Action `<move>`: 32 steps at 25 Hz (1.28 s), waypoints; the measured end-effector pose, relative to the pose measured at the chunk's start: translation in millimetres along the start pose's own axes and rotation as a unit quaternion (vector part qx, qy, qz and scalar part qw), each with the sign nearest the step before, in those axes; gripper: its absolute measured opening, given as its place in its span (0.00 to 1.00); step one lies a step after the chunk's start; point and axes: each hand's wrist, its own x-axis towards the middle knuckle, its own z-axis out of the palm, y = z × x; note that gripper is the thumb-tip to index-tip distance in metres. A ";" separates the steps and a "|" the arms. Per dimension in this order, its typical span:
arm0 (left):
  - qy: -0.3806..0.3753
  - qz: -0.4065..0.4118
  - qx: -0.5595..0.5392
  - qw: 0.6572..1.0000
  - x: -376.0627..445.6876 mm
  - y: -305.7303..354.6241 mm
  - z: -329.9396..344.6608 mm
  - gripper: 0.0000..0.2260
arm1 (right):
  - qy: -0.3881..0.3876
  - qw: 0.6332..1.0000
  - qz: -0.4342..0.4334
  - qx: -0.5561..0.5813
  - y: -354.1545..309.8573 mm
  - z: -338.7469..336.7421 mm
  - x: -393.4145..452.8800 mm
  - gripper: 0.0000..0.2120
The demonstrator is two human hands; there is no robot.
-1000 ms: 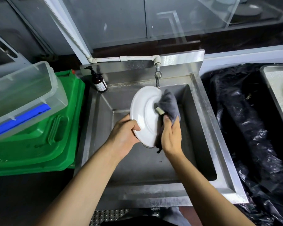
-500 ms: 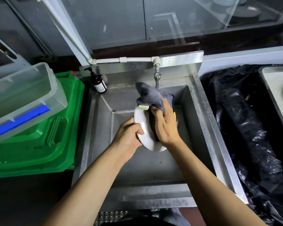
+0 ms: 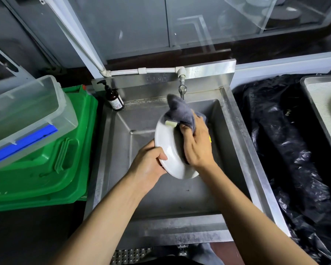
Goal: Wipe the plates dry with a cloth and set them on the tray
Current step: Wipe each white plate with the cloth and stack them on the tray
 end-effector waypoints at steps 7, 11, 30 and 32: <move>-0.008 -0.004 0.011 1.000 2.1 -3.9 -4.6 0.23 | 0.019 0.987 0.143 0.076 3.1 -0.8 -26.3 0.19; 0.004 0.011 -0.023 1.000 7.6 1.9 -6.6 0.25 | -0.068 0.997 0.003 0.031 6.3 7.7 -43.2 0.28; 0.020 0.004 -0.097 0.995 16.8 11.9 -11.0 0.24 | -0.002 0.994 0.068 0.081 40.6 3.7 -114.5 0.30; 0.027 -0.001 -0.098 0.995 14.8 10.7 -14.8 0.23 | 0.041 0.977 0.183 0.105 44.2 0.6 -113.1 0.23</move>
